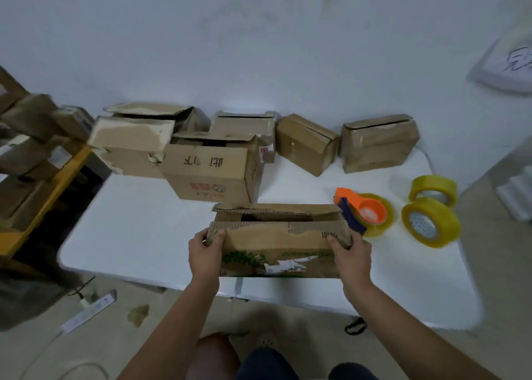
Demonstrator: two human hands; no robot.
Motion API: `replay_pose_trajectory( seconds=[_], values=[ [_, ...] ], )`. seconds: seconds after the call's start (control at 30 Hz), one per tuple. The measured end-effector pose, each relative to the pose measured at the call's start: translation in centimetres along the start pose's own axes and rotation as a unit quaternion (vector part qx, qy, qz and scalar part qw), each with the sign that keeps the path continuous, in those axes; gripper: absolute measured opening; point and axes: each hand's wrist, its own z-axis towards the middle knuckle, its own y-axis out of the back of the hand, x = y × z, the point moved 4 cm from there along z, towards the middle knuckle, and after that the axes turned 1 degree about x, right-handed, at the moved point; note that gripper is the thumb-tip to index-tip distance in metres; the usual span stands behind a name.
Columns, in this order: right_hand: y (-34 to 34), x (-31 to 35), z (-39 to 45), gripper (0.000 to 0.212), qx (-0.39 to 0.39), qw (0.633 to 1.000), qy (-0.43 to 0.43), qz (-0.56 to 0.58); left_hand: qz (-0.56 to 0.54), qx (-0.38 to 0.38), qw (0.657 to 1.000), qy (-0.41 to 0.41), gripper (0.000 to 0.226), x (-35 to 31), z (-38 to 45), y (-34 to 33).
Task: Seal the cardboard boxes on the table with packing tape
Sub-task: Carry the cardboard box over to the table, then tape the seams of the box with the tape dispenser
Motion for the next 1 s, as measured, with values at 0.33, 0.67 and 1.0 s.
replay_pose_trajectory(
  seconds=[0.33, 0.67, 1.0],
  values=[
    [3.7, -1.9, 0.6, 0.046, -0.164, 0.984, -0.073, 0.019, 0.044, 0.15, 0.986, -0.048, 0.041, -1.8, 3.3, -8.6],
    [9.0, -5.3, 2.7, 0.028, -0.16, 0.984, -0.083, -0.011, 0.076, 0.19, 0.977, -0.063, 0.032, -0.6, -0.2, -13.2],
    [13.7, -6.8, 6.9, 0.029, -0.005, 0.999, -0.011, -0.05, 0.369, 0.072, 0.868, -0.325, 0.071, -1.4, -5.2, -16.5]
  ],
)
